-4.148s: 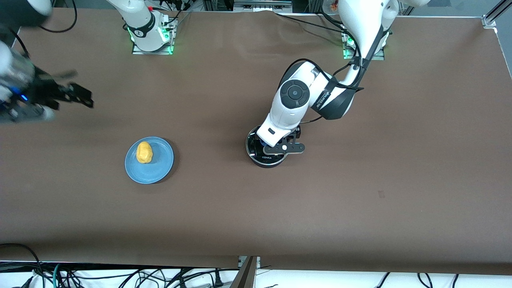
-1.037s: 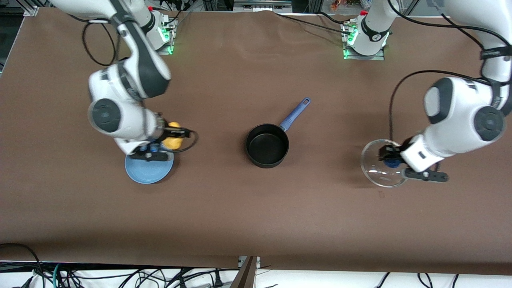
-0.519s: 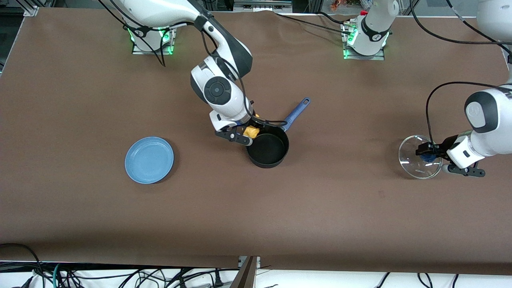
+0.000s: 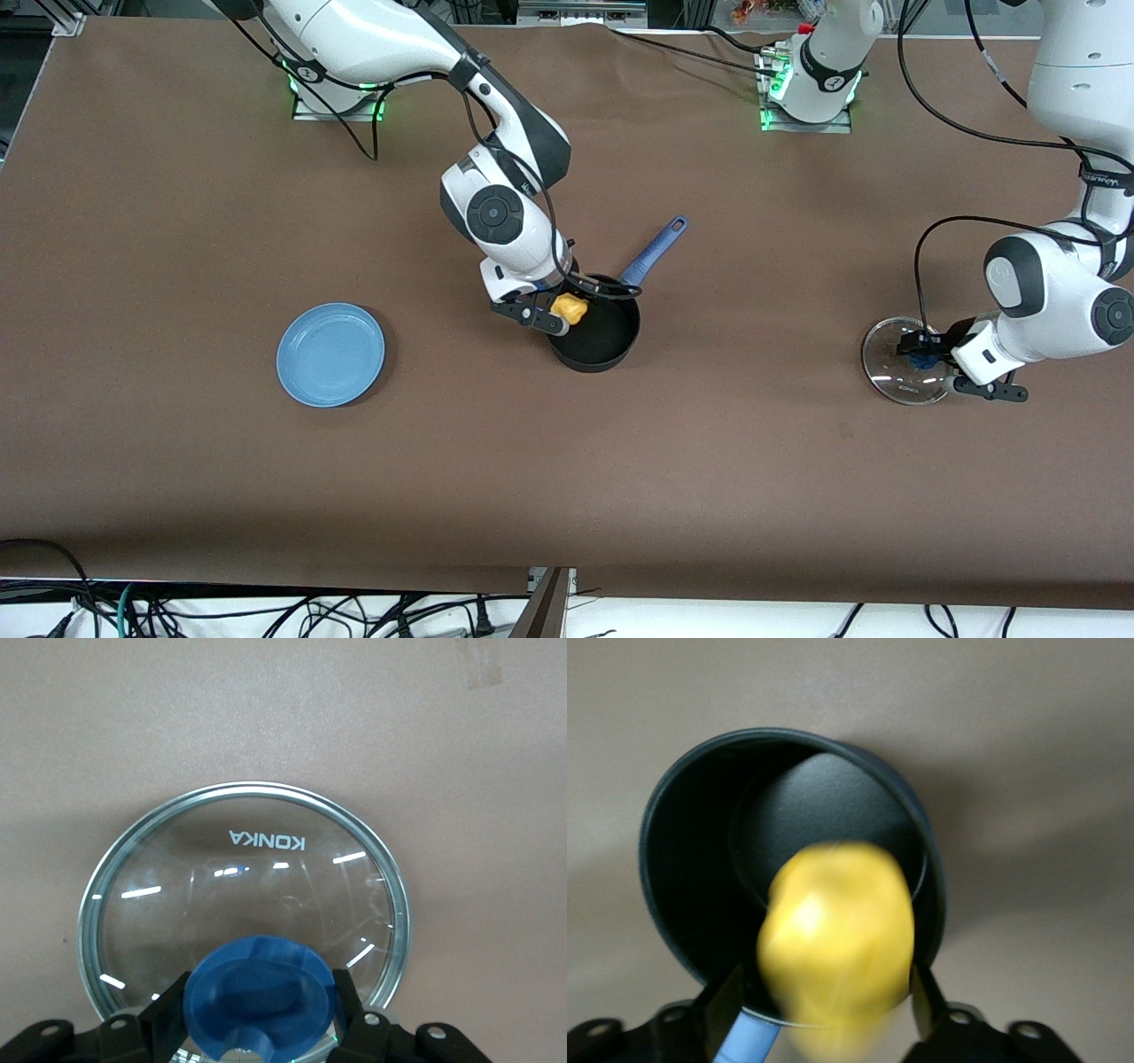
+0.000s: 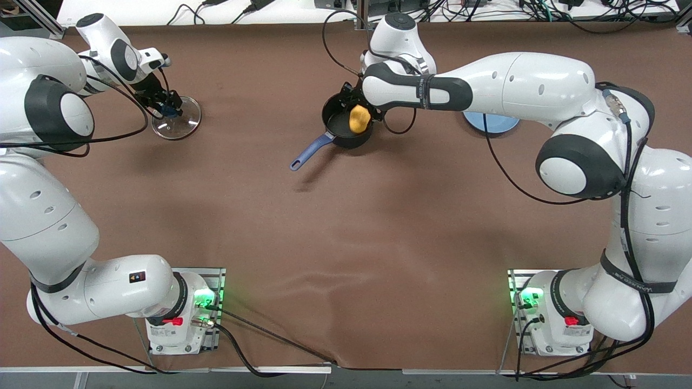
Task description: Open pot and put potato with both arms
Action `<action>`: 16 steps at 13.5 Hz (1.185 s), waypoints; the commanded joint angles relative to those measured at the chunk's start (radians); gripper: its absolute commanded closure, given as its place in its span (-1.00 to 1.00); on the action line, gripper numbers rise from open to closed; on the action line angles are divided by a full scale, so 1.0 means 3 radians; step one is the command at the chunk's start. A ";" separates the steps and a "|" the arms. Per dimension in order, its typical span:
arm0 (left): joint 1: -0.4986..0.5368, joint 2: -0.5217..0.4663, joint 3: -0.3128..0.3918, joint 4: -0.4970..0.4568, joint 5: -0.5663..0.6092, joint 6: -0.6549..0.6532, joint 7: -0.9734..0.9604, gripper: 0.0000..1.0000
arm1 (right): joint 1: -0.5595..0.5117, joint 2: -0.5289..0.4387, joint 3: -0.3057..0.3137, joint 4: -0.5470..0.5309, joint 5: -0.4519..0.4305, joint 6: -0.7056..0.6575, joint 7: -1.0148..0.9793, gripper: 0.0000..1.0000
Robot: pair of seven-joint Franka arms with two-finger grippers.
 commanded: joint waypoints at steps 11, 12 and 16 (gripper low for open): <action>-0.0261 -0.1181 -0.0026 0.0741 0.0333 -0.1904 -0.0611 -1.00 | -0.0642 -0.0902 -0.0670 0.0261 -0.0055 -0.1570 -0.1503 -0.99; -0.0297 -0.1252 -0.0026 0.0859 0.0338 -0.2098 -0.0616 -1.00 | -0.0744 -0.1065 -0.0675 0.0205 -0.0055 -0.1738 -0.1651 -0.99; -0.0389 -0.1472 -0.0031 0.1131 0.0471 -0.2580 -0.0682 -1.00 | -0.0802 -0.1817 -0.1195 -0.0417 -0.0070 -0.2082 -0.2673 -0.99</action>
